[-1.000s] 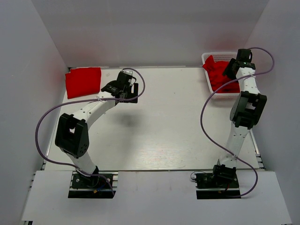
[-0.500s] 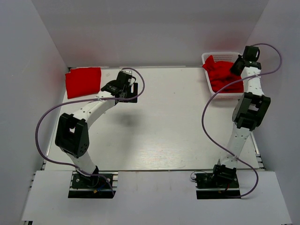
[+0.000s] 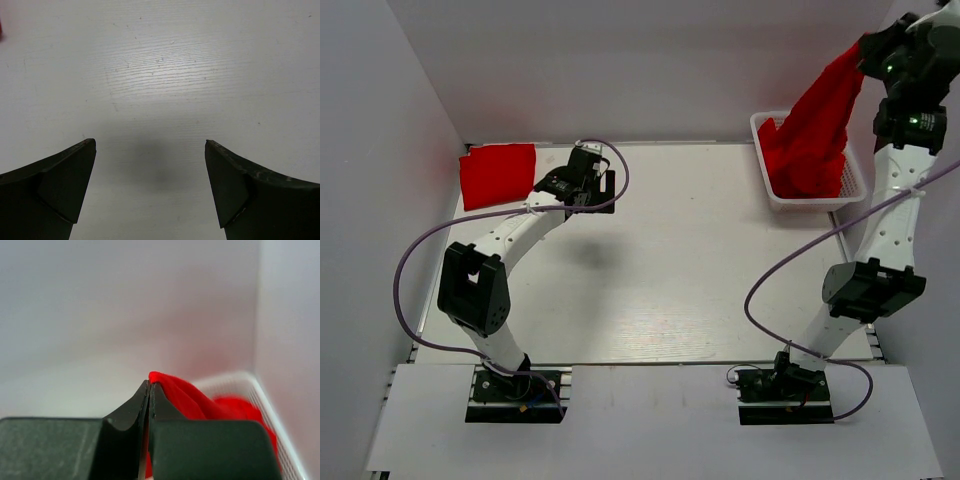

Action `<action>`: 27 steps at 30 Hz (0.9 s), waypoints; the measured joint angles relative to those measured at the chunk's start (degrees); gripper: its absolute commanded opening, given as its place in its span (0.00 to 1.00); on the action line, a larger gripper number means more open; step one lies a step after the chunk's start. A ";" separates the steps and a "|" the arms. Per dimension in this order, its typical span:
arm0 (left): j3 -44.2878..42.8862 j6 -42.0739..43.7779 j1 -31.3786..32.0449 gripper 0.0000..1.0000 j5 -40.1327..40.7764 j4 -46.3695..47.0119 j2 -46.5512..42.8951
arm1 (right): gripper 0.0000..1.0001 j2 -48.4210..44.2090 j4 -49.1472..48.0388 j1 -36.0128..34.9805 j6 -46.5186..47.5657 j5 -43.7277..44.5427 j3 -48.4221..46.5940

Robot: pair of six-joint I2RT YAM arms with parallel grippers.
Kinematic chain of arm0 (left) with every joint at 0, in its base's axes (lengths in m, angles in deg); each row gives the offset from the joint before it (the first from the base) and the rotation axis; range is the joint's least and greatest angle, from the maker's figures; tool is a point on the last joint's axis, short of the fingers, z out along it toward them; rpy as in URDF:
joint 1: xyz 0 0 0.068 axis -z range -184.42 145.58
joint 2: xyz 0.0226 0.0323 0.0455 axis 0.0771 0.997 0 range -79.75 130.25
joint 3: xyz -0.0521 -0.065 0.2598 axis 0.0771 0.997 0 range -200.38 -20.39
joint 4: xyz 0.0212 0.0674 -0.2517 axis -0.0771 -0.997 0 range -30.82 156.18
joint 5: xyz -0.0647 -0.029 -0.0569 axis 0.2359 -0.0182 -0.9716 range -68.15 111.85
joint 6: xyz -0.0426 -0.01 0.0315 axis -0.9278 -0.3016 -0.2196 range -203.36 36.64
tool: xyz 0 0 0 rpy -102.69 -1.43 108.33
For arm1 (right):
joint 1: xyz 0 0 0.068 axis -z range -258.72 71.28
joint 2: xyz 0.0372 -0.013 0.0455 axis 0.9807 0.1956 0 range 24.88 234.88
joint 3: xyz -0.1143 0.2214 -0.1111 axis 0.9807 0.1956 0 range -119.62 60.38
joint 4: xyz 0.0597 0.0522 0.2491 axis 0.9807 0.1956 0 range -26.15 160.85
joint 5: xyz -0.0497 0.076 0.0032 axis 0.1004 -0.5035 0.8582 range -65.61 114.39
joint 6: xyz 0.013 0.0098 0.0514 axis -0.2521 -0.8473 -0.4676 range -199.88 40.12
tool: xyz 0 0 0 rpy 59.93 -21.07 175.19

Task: Fold and stack the t-shirts
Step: Move the tshirt to the center of the board

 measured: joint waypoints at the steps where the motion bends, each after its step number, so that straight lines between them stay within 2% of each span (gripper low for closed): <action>1: 0.00 -0.04 0.00 1.00 -0.11 0.00 0.00 | 0.00 -1.29 -1.84 0.00 -0.48 -1.40 -0.44; 5: -0.02 -0.46 -0.17 1.00 -0.24 -0.24 0.00 | 0.00 -4.81 -8.57 -0.17 -3.39 -8.17 -2.34; 15: -0.26 -0.85 -1.14 1.00 0.50 -0.76 -0.02 | 0.00 -5.35 -24.72 -3.58 -16.76 -22.40 -9.68; 27: -4.48 -0.85 -3.58 1.00 2.27 -2.80 -0.46 | 0.00 -5.75 -37.07 -16.17 -27.06 -26.71 -11.45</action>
